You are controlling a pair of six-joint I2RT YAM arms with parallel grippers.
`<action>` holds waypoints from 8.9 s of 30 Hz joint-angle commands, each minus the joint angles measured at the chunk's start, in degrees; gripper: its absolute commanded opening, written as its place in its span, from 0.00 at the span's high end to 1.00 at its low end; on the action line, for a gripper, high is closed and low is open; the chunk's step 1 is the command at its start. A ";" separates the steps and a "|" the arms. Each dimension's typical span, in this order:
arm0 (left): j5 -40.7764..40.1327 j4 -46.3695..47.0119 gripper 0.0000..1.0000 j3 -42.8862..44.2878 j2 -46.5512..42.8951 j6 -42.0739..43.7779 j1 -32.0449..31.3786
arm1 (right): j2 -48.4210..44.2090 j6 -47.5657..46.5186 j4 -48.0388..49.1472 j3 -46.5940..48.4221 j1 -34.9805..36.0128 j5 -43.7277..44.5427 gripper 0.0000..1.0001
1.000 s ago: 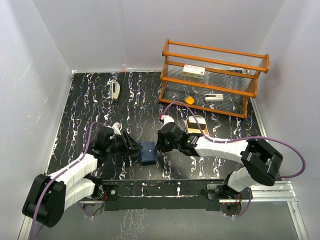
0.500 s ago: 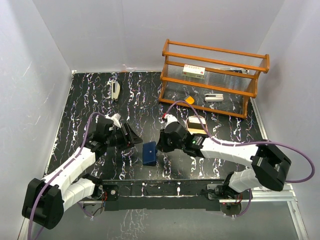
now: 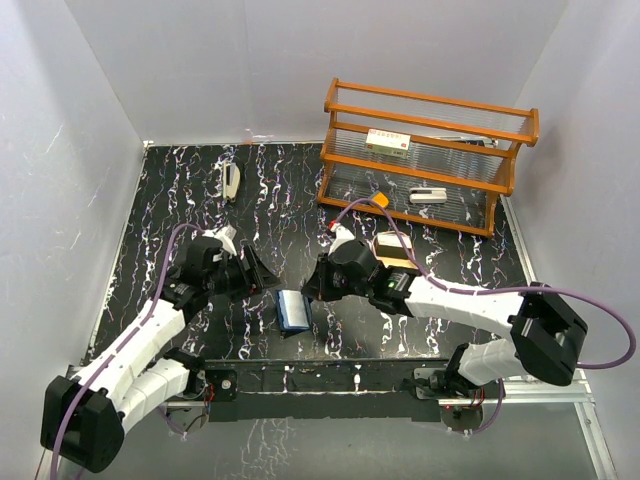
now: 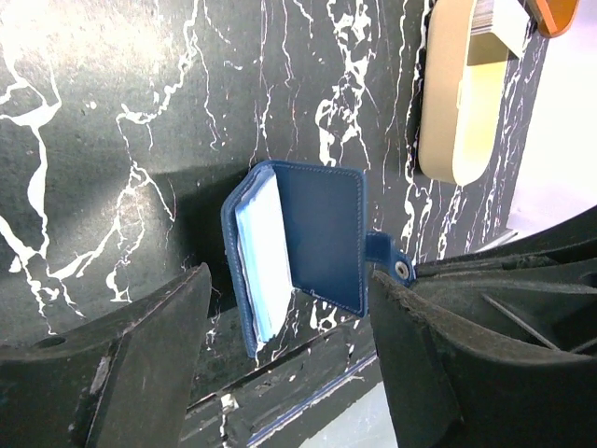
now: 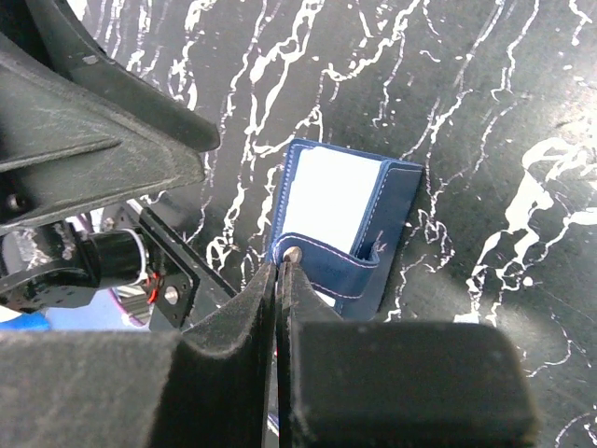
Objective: Put the credit cards into the card holder
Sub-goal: Open the card holder at the center of the board.
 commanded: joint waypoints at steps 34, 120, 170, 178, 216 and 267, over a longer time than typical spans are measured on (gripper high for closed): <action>11.04 14.55 0.35 -10.43 2.95 -5.59 -0.13 | 0.05 2.34 6.83 -0.80 -0.37 -3.01 1.00; 15.66 28.16 0.98 -16.65 6.39 -7.98 -0.17 | 15.90 5.89 0.35 8.68 -0.10 -1.20 0.45; 15.22 28.37 1.00 -16.98 6.75 -7.92 -0.18 | 16.12 5.93 1.47 8.52 -0.16 1.38 0.45; 15.21 28.36 1.00 -16.89 6.38 -8.29 -0.17 | 18.45 5.90 1.73 8.63 -0.17 1.49 0.45; 13.08 26.68 0.67 -16.69 9.04 -6.64 -0.17 | 17.49 3.69 -3.55 7.43 -0.18 6.86 0.50; 8.75 10.87 0.71 -5.69 13.60 3.70 -0.26 | 10.92 -43.63 -29.37 24.40 -14.54 -4.39 0.47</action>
